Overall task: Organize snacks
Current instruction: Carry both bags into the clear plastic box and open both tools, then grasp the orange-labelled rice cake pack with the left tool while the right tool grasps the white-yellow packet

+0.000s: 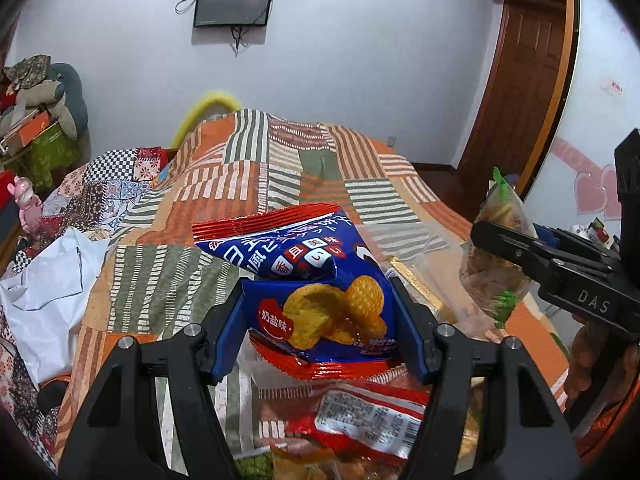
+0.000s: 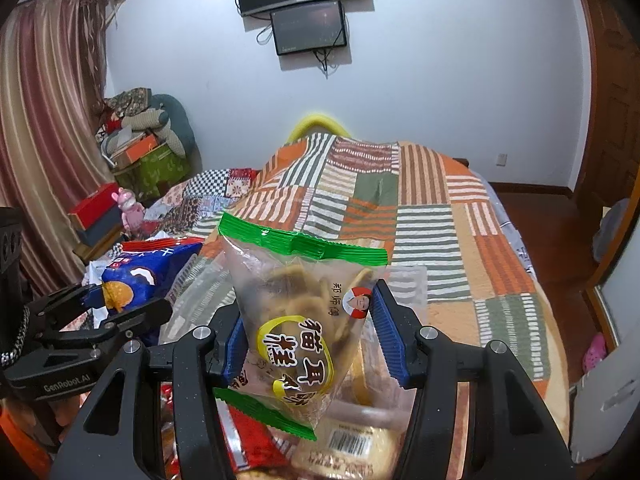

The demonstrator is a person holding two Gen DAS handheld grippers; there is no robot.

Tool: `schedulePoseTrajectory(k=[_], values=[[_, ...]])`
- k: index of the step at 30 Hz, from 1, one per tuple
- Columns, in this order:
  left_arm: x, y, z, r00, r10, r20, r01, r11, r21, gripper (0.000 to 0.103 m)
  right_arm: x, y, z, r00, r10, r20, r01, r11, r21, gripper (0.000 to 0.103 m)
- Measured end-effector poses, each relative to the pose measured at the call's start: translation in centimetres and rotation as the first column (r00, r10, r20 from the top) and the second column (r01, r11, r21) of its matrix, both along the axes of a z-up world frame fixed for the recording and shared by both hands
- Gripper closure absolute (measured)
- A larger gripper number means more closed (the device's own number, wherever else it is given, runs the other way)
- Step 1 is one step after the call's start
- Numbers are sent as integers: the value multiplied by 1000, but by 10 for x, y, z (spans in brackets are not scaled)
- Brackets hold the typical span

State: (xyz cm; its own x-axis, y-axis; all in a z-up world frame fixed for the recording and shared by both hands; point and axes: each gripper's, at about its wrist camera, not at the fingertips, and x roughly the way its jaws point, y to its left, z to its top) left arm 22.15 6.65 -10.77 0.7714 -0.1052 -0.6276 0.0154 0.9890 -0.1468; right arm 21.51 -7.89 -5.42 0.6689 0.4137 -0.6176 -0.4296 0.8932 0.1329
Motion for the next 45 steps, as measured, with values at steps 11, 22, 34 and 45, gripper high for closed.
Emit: schedulePoseTrajectory(k=[11, 22, 34, 45], values=[[34, -3, -21, 996, -41, -76, 41, 999, 0, 37, 27, 12, -24, 995, 40, -89, -43, 999, -32, 51], [55, 2, -42, 987, -45, -157, 40, 999, -34, 37, 41, 25, -36, 989, 74, -129, -88, 991, -103, 51], [37, 0, -22, 993, -46, -108, 45, 999, -10, 36, 34, 17, -31, 986, 81, -148, -94, 992, -84, 47], [-3, 2, 15, 999, -27, -48, 26, 1000, -5, 36, 0, -3, 10, 997, 59, -46, -62, 995, -73, 44]])
